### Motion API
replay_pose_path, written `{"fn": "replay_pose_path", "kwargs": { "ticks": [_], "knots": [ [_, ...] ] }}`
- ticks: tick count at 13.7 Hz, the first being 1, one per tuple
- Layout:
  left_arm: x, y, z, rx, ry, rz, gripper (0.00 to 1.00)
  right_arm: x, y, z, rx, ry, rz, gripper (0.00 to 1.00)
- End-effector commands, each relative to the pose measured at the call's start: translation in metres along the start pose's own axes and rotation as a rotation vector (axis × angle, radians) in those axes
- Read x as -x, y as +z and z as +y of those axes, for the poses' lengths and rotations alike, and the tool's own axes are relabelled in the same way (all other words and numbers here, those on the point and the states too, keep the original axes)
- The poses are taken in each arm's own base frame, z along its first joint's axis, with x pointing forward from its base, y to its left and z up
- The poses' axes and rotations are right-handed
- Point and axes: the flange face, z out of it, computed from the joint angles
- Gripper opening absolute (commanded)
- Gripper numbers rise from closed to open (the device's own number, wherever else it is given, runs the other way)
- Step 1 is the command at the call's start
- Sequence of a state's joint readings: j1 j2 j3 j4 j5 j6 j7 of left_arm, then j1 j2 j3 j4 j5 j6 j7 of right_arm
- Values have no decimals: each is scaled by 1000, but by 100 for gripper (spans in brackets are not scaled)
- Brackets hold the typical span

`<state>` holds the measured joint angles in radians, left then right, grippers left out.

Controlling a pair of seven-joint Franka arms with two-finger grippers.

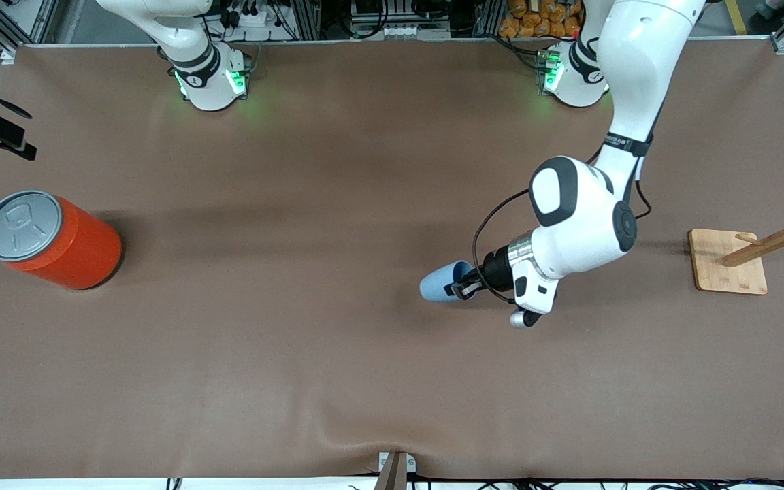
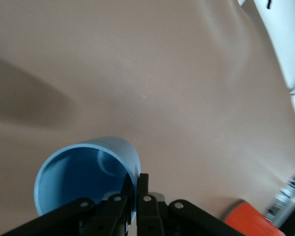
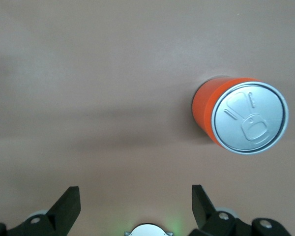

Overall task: Flip cup
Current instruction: 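Lift the blue cup with the left gripper and rotate it upright, then lower the upright blue cup onto the table beside the wooden stand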

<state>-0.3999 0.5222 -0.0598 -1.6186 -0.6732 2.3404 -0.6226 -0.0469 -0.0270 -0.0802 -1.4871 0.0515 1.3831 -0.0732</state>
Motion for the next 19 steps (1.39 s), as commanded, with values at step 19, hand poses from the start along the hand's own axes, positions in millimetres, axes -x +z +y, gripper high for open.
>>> {"fn": "replay_pose_path", "kwargs": {
  "ticks": [19],
  "knots": [
    [-124,-51,-164,-575,-203,358,0,-8,-19,22,-42,42,70,100]
  ]
}}
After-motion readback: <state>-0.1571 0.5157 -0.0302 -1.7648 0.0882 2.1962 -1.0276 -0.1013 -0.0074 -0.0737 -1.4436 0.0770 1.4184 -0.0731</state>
